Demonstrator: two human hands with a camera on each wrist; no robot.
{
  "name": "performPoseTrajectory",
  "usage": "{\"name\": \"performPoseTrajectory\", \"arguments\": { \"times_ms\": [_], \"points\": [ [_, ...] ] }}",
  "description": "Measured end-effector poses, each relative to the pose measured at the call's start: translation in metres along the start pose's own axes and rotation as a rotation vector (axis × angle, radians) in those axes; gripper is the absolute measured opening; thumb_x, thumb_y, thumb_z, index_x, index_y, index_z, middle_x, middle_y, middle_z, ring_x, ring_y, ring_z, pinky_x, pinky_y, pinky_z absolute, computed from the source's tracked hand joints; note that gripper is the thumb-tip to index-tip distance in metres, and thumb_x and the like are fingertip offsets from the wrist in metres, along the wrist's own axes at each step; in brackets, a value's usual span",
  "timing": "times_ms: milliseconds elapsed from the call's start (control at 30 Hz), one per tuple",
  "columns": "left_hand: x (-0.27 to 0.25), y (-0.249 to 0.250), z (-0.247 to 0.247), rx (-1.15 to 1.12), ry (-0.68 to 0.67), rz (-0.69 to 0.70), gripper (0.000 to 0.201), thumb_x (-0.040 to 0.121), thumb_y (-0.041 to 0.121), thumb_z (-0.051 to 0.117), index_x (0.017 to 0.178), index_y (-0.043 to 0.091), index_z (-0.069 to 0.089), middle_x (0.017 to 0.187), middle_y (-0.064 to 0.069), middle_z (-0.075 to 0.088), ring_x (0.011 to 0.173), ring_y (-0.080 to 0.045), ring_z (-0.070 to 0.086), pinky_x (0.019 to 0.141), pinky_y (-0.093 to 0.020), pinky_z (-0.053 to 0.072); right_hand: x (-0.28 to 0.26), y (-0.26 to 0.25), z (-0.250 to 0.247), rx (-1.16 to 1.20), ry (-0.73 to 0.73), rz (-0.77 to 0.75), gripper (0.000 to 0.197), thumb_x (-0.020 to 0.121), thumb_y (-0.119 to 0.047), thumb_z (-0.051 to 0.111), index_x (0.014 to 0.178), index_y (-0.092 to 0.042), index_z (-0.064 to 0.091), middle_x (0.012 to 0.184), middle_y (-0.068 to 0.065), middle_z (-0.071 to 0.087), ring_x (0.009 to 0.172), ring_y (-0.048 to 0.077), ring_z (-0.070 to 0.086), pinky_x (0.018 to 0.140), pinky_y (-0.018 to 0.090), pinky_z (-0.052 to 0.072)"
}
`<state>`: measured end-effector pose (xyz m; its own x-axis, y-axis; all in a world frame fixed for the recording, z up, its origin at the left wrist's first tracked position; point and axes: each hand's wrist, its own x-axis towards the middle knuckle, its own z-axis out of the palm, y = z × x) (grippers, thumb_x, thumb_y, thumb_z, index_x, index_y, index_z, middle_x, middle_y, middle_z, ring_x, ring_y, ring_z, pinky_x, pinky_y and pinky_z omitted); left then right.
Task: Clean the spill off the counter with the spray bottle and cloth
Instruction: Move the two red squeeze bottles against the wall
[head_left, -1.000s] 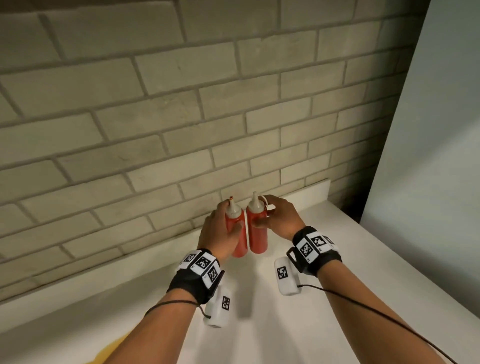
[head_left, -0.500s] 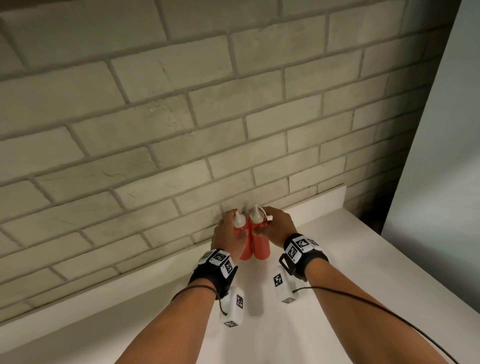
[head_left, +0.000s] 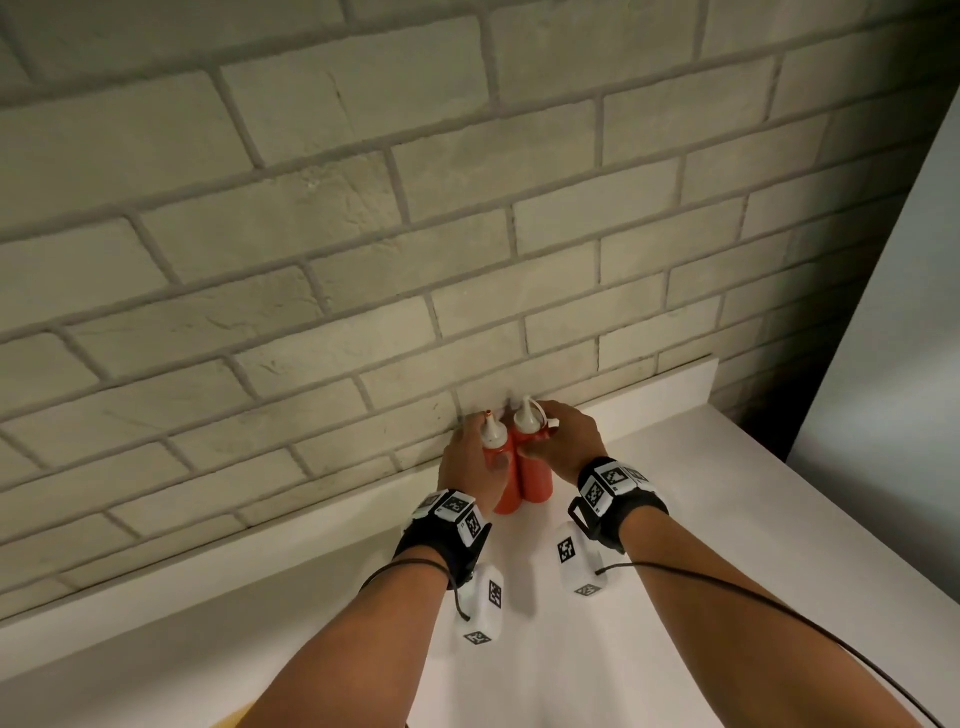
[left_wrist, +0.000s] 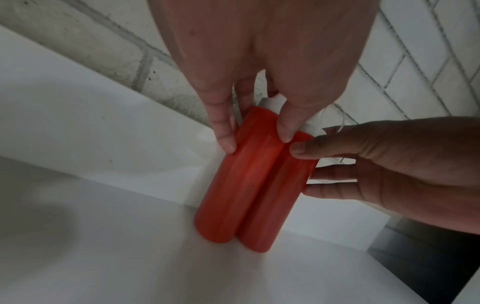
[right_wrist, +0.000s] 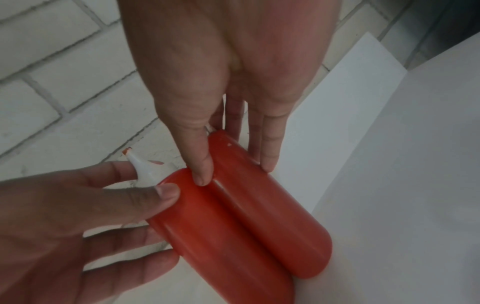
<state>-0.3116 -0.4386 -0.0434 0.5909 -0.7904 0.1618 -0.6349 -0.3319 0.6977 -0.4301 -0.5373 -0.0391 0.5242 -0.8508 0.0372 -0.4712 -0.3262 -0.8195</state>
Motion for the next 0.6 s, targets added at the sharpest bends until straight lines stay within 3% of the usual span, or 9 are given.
{"name": "performPoseTrajectory", "arguments": {
  "times_ms": [200, 333, 400, 500, 600],
  "points": [
    [-0.003, 0.000, -0.002, -0.030, -0.048, -0.047, 0.058, 0.083, 0.019, 0.062, 0.137, 0.025, 0.044, 0.131, -0.008, 0.057, 0.117, -0.032, 0.057, 0.094, -0.040, 0.049, -0.005, 0.011, 0.006, 0.103, -0.001, -0.008, 0.074, 0.064, -0.020, 0.081, 0.132, -0.029, 0.052, 0.122, -0.004, 0.063, 0.112, 0.020, 0.058, 0.097, 0.037, 0.047],
    [-0.016, 0.001, -0.015, -0.071, -0.061, -0.064, 0.067, 0.081, 0.019, 0.066, 0.142, 0.028, 0.039, 0.137, -0.007, 0.049, 0.125, -0.028, 0.050, 0.094, -0.029, 0.040, -0.022, 0.023, 0.007, 0.130, -0.023, 0.049, 0.096, 0.067, -0.023, 0.084, 0.148, -0.024, 0.033, 0.140, 0.000, 0.049, 0.123, 0.023, 0.049, 0.104, 0.045, 0.043],
    [-0.033, -0.001, -0.027, -0.085, -0.089, -0.037, 0.072, 0.082, 0.015, 0.068, 0.145, 0.028, 0.037, 0.137, -0.002, 0.046, 0.127, -0.026, 0.048, 0.095, -0.027, 0.038, -0.040, 0.030, 0.008, 0.160, -0.027, 0.073, 0.095, 0.070, -0.026, 0.084, 0.149, -0.026, 0.031, 0.139, -0.002, 0.047, 0.121, 0.022, 0.051, 0.102, 0.042, 0.044],
    [-0.065, -0.012, -0.046, -0.134, -0.120, -0.022, 0.076, 0.083, 0.019, 0.070, 0.149, 0.028, 0.032, 0.134, 0.009, 0.039, 0.126, -0.025, 0.048, 0.107, -0.039, 0.042, -0.077, 0.038, 0.008, 0.221, -0.030, 0.083, 0.084, 0.076, -0.025, 0.080, 0.147, -0.025, 0.036, 0.134, -0.002, 0.051, 0.115, 0.021, 0.056, 0.095, 0.033, 0.048],
    [-0.114, -0.032, -0.068, -0.126, -0.166, -0.042, 0.071, 0.085, 0.031, 0.071, 0.147, 0.032, 0.035, 0.139, 0.005, 0.038, 0.114, -0.015, 0.054, 0.099, -0.034, 0.049, -0.130, 0.043, 0.007, 0.254, -0.058, 0.085, 0.066, 0.080, -0.021, 0.078, 0.138, -0.025, 0.046, 0.126, -0.002, 0.057, 0.106, 0.019, 0.061, 0.086, 0.026, 0.050]
  ]
}}
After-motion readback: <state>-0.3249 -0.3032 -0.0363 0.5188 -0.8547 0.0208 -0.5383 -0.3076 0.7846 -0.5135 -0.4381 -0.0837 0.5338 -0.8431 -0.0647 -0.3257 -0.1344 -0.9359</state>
